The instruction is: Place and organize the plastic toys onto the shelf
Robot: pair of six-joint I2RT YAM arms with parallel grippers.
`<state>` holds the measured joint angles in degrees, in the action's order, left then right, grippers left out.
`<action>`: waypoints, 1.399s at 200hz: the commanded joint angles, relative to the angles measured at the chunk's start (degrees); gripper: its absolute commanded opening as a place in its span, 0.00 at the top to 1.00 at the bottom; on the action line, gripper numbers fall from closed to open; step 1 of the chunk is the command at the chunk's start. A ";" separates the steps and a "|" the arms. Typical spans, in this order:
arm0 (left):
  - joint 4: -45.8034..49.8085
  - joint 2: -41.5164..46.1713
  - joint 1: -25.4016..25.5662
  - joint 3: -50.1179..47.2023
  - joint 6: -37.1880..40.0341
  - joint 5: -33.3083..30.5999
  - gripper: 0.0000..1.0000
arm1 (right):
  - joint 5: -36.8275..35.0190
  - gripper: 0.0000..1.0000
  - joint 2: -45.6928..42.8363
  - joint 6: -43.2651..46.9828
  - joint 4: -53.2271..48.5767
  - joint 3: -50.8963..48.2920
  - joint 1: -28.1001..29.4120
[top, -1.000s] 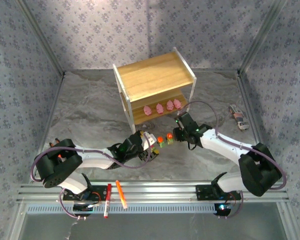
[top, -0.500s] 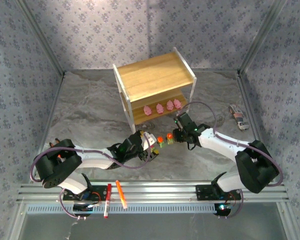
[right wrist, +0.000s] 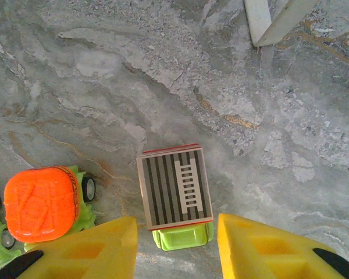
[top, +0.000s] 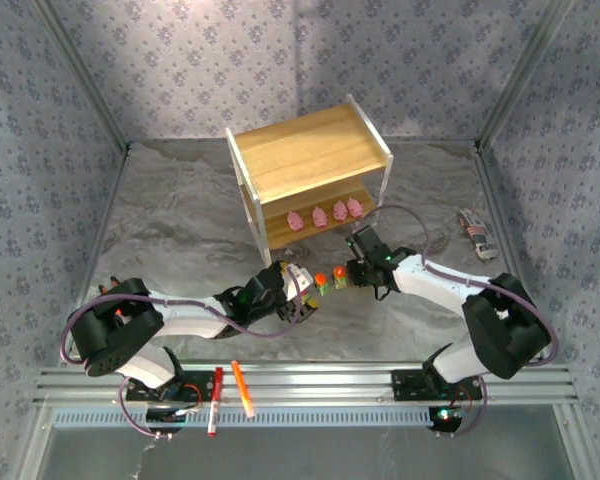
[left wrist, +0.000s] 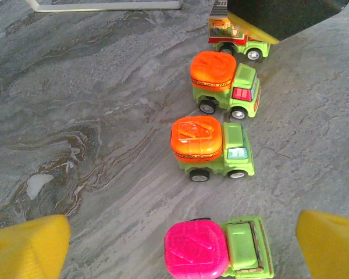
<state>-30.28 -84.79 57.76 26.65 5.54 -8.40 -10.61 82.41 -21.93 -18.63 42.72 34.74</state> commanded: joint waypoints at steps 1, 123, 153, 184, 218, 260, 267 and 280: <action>-2.13 0.77 -0.28 -0.39 0.92 -1.37 0.01 | 0.50 0.58 0.80 1.02 0.09 1.53 -0.38; -2.15 0.51 -0.28 -0.29 1.02 -1.57 0.00 | 1.12 0.58 3.66 1.72 1.57 2.26 -0.76; -2.06 0.42 -0.28 -0.24 1.04 -1.57 0.00 | 0.94 0.57 3.70 1.88 2.10 2.46 -0.99; -1.98 0.31 -0.28 -0.11 1.06 -1.54 0.00 | 0.86 0.54 4.48 2.29 2.06 3.46 -1.10; -1.89 0.17 -0.28 -0.08 1.05 -1.68 0.00 | 0.72 0.54 5.10 2.60 2.11 4.42 -1.23; -1.94 0.16 -0.28 -0.02 1.10 -1.72 0.00 | 1.00 0.57 5.74 3.07 1.58 4.62 -1.27; -1.89 0.16 -0.28 -0.02 1.10 -1.73 0.00 | 0.92 0.57 5.79 3.08 1.50 4.56 -1.39; -1.89 0.07 -0.28 0.06 1.05 -1.71 0.00 | 0.86 0.57 5.83 3.16 1.27 4.36 -1.47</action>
<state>-30.28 -84.79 57.76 26.65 5.56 -8.40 -9.61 87.48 -19.94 -16.21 46.24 33.65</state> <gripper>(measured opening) 0.994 0.430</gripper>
